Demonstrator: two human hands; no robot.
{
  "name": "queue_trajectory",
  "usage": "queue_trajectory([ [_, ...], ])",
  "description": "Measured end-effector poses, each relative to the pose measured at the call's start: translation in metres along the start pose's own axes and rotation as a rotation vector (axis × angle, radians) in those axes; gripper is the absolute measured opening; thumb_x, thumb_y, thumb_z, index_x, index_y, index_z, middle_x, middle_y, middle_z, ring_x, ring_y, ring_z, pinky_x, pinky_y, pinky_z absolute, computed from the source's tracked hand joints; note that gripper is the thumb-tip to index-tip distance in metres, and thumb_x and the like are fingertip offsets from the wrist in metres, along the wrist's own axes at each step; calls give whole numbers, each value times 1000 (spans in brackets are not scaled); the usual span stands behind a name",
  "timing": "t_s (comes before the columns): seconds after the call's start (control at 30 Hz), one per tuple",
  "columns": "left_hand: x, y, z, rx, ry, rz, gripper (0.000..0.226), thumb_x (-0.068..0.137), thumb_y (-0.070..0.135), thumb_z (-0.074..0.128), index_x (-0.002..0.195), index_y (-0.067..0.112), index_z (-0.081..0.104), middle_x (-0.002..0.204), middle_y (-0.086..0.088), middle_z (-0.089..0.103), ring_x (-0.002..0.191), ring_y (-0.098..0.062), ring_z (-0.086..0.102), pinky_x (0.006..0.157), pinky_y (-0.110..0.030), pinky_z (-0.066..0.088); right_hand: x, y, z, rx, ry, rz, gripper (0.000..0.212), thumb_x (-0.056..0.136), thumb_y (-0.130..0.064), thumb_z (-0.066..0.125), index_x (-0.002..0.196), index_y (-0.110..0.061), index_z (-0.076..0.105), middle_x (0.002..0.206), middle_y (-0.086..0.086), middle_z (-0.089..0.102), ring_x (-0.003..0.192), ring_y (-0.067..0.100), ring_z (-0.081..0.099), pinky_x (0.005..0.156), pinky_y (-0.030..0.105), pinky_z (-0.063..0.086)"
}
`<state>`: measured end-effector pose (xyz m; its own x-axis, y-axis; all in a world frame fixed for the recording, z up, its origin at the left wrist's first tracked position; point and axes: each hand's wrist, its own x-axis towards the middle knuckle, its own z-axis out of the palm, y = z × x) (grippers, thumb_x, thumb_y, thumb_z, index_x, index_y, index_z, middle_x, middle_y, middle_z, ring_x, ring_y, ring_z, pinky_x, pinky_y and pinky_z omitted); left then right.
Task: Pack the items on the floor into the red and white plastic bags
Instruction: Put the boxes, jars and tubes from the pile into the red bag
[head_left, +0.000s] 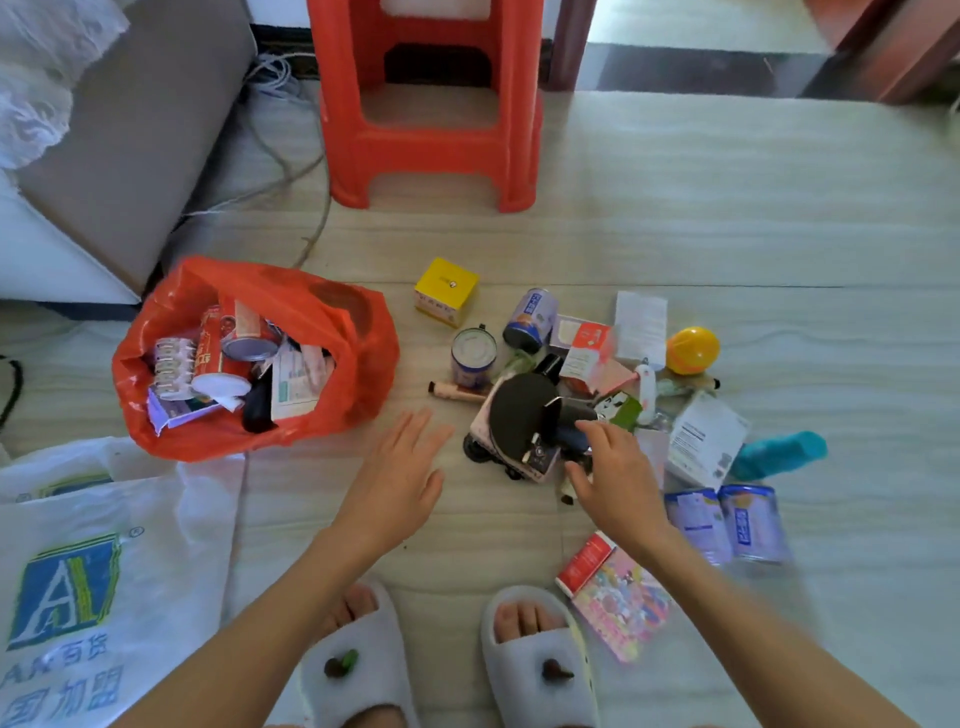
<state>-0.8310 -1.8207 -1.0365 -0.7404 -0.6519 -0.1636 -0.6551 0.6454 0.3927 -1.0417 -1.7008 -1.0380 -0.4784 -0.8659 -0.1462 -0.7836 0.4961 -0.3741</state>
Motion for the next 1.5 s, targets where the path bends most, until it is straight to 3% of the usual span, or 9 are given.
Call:
queue_trajectory([
  [0.13,33,12,30,-141,-55,-90,52,90,20,50,140,12,35,150,-11,30,140,-24,25,114,-29,17,22,28,19,-7,20,52,50,76,-13,69,123,-5,55,122,16,57,114,34,51,92,43,44],
  [0.4,103,13,68,-424,-132,-357,60,88,26,59,139,10,33,137,-10,46,126,-24,43,99,-30,34,57,54,47,-59,-61,6,68,70,-16,76,130,-3,47,126,17,54,115,34,51,99,42,42],
  [0.6,125,20,73,-532,-173,-511,42,84,27,62,120,10,49,117,-12,62,107,-28,56,87,-33,46,68,55,44,-82,-123,-61,63,70,-21,75,125,-9,47,120,11,57,109,28,54,94,38,44],
  [0.8,105,24,45,-528,-156,-422,35,85,25,61,116,14,50,103,-3,62,98,-23,58,80,-30,45,57,37,27,30,-96,25,65,75,-33,69,130,-13,40,122,6,48,109,20,48,91,29,42],
  [1.03,39,16,-33,-563,25,-397,30,84,20,63,111,11,54,94,-2,59,85,-18,57,71,-30,50,27,-16,-22,105,-60,-41,68,76,-33,69,133,-14,38,126,7,46,112,18,45,94,27,39],
  [1.17,-10,4,-88,-634,132,-394,23,84,20,63,103,11,54,96,-5,61,92,-25,60,80,-44,53,10,-64,-62,124,-29,-134,66,76,-34,69,131,-13,40,124,8,47,110,19,45,92,29,41],
  [1.37,-88,-20,-166,-787,386,-465,30,83,19,65,110,12,53,102,-6,60,96,-24,59,76,-38,54,-14,-144,-111,111,35,-295,59,76,-34,68,126,-13,44,119,7,50,104,21,49,87,31,43],
  [1.43,-109,-30,-184,-794,471,-488,20,84,16,63,101,18,52,98,-4,59,94,-24,59,71,-33,54,-19,-167,-123,120,50,-327,60,75,-33,69,126,-13,45,116,7,50,101,22,50,84,32,43],
  [1.5,-126,-39,-196,-792,533,-524,20,83,15,65,93,22,50,97,-7,60,92,-27,61,75,-38,54,-22,-185,-130,132,67,-361,61,75,-33,70,126,-12,46,116,8,50,100,22,50,81,27,39],
])
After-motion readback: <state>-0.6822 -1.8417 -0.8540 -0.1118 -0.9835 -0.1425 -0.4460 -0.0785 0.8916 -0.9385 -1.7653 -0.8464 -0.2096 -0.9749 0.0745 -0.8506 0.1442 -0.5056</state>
